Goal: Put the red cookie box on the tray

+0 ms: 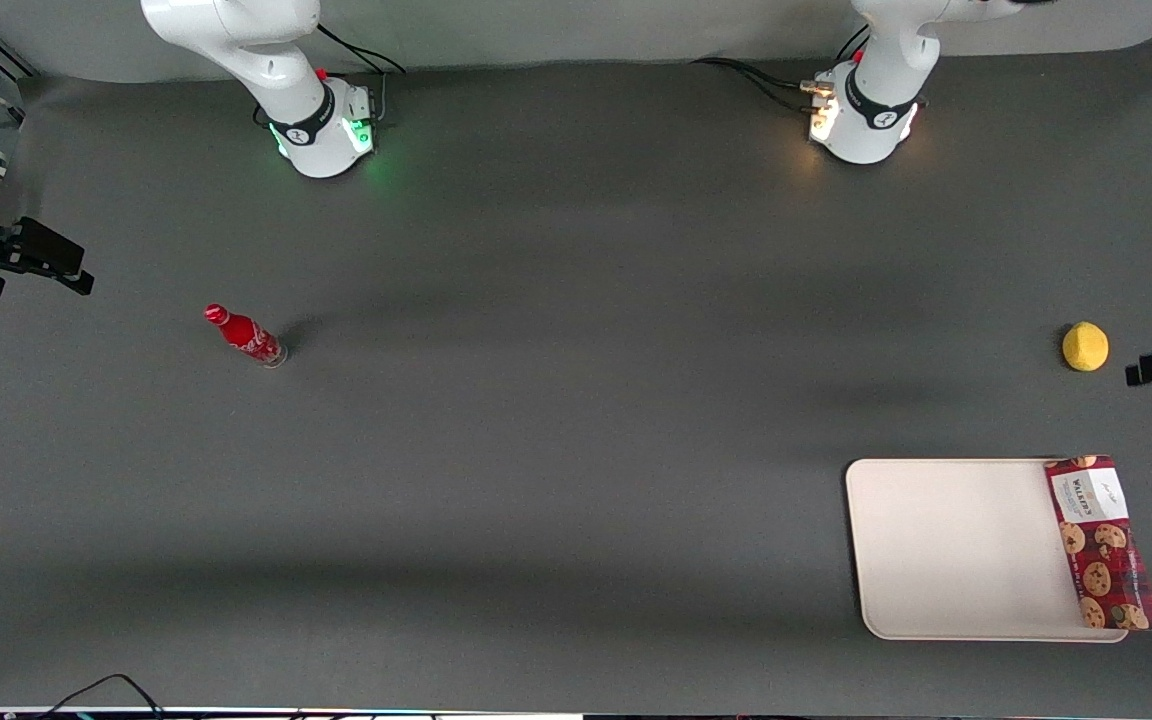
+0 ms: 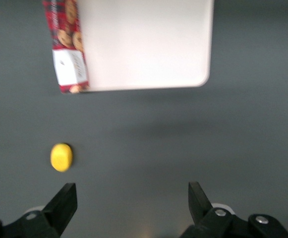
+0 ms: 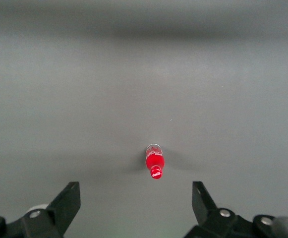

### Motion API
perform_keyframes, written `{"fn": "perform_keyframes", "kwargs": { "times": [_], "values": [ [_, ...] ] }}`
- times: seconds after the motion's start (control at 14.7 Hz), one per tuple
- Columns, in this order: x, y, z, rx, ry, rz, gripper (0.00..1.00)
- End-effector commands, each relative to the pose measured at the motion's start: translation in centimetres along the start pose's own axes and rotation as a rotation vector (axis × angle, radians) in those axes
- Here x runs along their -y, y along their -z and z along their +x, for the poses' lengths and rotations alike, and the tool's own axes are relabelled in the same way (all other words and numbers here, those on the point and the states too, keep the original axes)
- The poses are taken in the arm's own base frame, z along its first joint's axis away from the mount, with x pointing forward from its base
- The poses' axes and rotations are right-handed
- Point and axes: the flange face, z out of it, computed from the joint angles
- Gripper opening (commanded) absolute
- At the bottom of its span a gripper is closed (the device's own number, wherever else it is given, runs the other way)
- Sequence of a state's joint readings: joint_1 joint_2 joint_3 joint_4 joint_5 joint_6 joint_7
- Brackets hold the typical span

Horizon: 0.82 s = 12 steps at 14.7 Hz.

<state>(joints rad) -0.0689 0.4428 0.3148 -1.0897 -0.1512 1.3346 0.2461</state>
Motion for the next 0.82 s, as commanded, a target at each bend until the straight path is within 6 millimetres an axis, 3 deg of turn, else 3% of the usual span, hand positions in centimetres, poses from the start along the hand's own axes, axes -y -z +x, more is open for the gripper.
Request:
{"fn": "perform_keyframes", "kwargs": {
  "times": [0.0,0.2,0.41,0.54,0.75],
  "values": [
    [-4.9,0.2,-7.1,0.042,-0.042,-0.018,1.00],
    [-9.3,-1.8,-11.7,0.016,-0.036,0.014,1.00],
    [-10.7,-4.4,-16.1,-0.048,-0.052,0.021,1.00],
    [-10.6,-4.4,-16.5,-0.041,-0.031,0.065,1.00],
    [-10.2,-2.0,-14.7,-0.050,-0.038,0.089,1.00]
  ]
}}
